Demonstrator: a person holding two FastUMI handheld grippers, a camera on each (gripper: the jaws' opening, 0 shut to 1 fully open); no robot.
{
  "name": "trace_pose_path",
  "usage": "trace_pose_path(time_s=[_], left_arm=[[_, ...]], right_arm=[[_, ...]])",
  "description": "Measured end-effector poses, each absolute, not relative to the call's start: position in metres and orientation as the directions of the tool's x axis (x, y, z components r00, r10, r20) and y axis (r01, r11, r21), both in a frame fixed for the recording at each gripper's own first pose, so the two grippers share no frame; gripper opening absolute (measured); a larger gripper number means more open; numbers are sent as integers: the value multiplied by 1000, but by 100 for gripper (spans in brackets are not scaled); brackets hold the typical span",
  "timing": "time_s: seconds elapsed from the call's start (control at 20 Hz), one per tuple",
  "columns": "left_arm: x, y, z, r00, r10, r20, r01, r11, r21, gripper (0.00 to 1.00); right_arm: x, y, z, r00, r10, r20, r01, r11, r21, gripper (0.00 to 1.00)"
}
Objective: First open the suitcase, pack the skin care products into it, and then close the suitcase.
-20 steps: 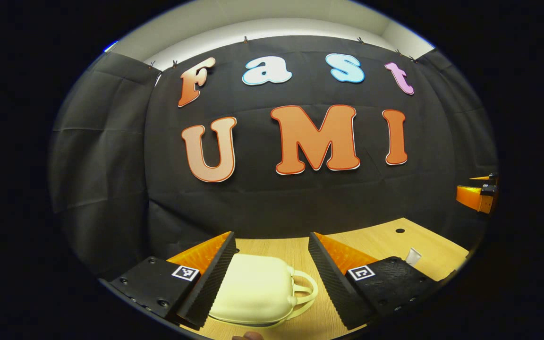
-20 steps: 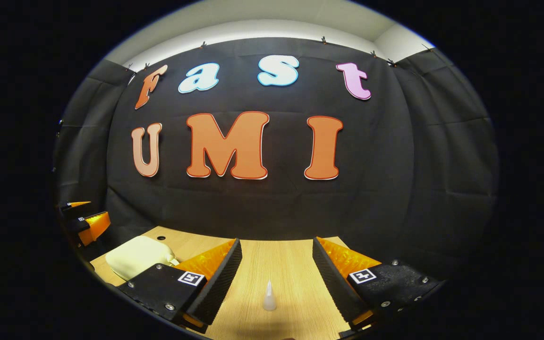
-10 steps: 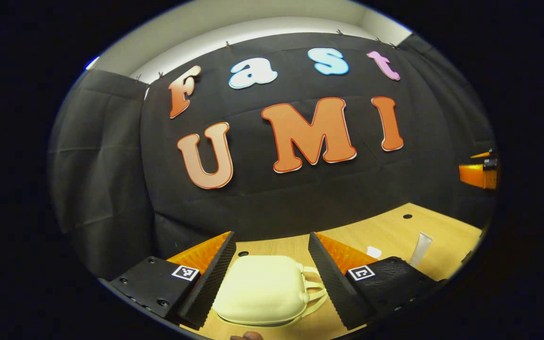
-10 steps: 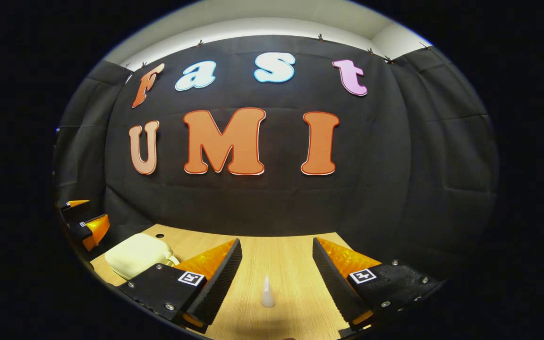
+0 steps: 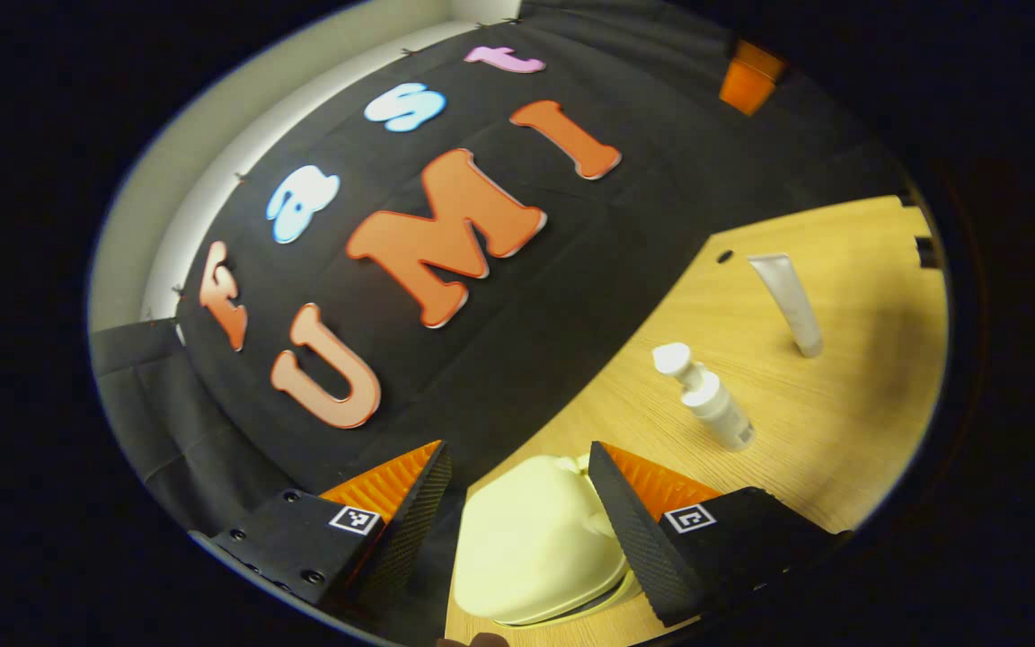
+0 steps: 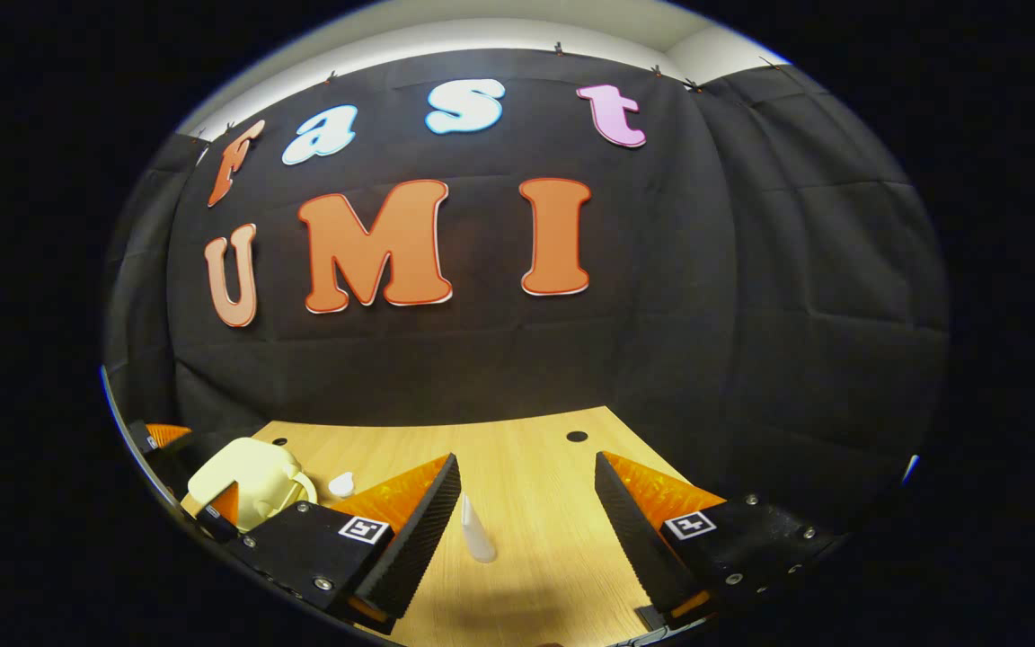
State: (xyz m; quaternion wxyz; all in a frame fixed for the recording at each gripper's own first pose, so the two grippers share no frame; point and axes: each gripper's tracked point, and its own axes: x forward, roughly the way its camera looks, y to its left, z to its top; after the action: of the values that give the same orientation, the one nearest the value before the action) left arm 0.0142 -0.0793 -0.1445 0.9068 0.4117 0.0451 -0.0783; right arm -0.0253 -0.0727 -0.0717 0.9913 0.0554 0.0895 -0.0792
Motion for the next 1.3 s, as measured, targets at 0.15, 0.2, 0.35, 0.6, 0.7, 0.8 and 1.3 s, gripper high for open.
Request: trace_pose_path(time_s=[0.15, 0.2, 0.35, 0.6, 0.7, 0.8, 1.3], left_arm=[[28, -87, -186, 972, -99, -211, 231, 533, 814, 99], [34, -87, -197, 970, -88, -229, 241, 510, 826, 99], [49, -81, -228, 957, -36, -287, 268, 478, 836, 98], [66, -83, -256, 939, 4, -345, 306, 449, 839, 98], [73, -84, -266, 932, 16, -363, 319, 445, 837, 98], [79, -83, -275, 922, 25, -386, 339, 427, 838, 99], [89, -84, -281, 897, 14, -442, 397, 416, 818, 16]], right_arm=[[-32, -97, -85, 955, -196, -223, 222, 970, 97, 96], [-35, -101, -87, 952, -201, -232, 231, 967, 109, 96], [-38, -119, -98, 937, -234, -260, 274, 953, 127, 95], [-39, -132, -108, 920, -259, -294, 311, 939, 145, 95], [-40, -132, -110, 916, -262, -304, 318, 936, 151, 95], [-40, -132, -112, 912, -268, -311, 325, 934, 149, 95], [-37, -128, -111, 907, -268, -326, 328, 933, 145, 95]])
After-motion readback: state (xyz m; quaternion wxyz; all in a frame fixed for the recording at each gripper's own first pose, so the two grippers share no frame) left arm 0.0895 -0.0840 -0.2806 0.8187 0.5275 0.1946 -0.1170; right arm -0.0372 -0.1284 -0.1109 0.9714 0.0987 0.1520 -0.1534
